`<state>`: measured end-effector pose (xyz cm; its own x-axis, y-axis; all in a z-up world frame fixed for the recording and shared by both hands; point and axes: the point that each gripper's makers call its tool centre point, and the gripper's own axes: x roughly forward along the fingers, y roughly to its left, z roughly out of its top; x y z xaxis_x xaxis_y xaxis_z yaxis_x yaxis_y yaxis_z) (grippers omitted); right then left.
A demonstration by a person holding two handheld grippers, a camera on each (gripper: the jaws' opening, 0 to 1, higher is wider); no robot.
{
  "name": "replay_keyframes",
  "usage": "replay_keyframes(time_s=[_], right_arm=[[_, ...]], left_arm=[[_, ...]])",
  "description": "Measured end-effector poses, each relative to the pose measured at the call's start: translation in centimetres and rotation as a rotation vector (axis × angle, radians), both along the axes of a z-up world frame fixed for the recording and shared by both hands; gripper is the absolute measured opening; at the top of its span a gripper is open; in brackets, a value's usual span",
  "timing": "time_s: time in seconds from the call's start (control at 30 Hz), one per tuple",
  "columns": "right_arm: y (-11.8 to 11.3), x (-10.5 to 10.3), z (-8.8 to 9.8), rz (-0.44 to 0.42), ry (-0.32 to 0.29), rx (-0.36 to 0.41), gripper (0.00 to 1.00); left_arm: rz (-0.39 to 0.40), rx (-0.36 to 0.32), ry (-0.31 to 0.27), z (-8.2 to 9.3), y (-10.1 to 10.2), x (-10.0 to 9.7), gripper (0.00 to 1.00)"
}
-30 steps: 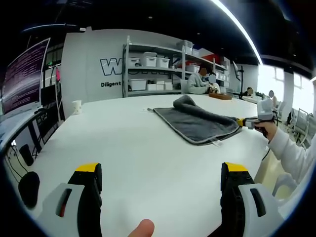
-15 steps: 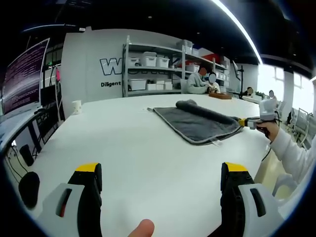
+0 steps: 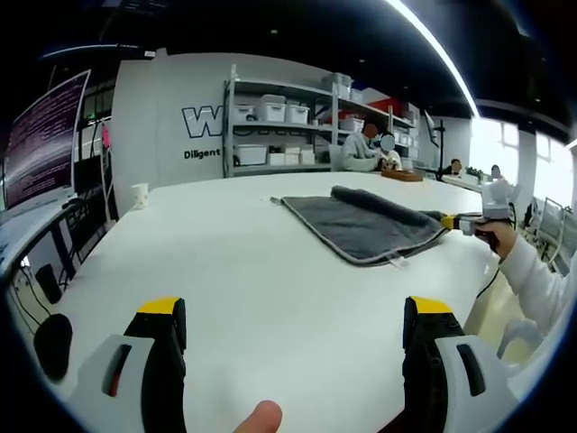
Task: Open the folded towel by lifting each exposed corner and separating the folded layers until the towel lies flat within the target outline without major curled edges
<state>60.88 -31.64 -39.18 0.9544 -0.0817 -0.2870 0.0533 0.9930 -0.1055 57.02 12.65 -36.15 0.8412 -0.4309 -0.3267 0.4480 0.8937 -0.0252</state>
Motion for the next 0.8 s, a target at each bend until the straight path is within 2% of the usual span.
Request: replay_keyframes(time_s=[0.3, 0.4, 0.5, 0.63, 0.77, 0.8], right_arm=[[-0.7, -0.8, 0.1, -0.01, -0.013, 0.022, 0.01], [-1.1, -1.0, 0.1, -0.018, -0.021, 0.046, 0.04], [-2.1, -1.6, 0.1, -0.039, -0.041, 0.063, 0.03], [-3.0, -2.4, 0.9, -0.044, -0.065, 0.057, 0.14], [-2.5, -3.2, 2.5, 0.002, -0.111, 0.044, 0.31], [-2.2, -3.3, 3.0, 0.031, -0.128, 0.015, 0.34]], left_arm=[[-0.008, 0.002, 0.0, 0.0, -0.2, 0.0, 0.99], [-0.011, 0.002, -0.001, 0.1, -0.4, -0.1, 0.99], [-0.012, 0.001, -0.002, 0.1, -0.4, -0.1, 0.99], [-0.016, 0.002, -0.007, 0.3, -0.6, -0.1, 0.99], [-0.023, 0.007, -0.005, 0.2, -0.8, 0.0, 0.99], [-0.025, 0.009, -0.004, 0.2, -0.9, 0.0, 0.99]])
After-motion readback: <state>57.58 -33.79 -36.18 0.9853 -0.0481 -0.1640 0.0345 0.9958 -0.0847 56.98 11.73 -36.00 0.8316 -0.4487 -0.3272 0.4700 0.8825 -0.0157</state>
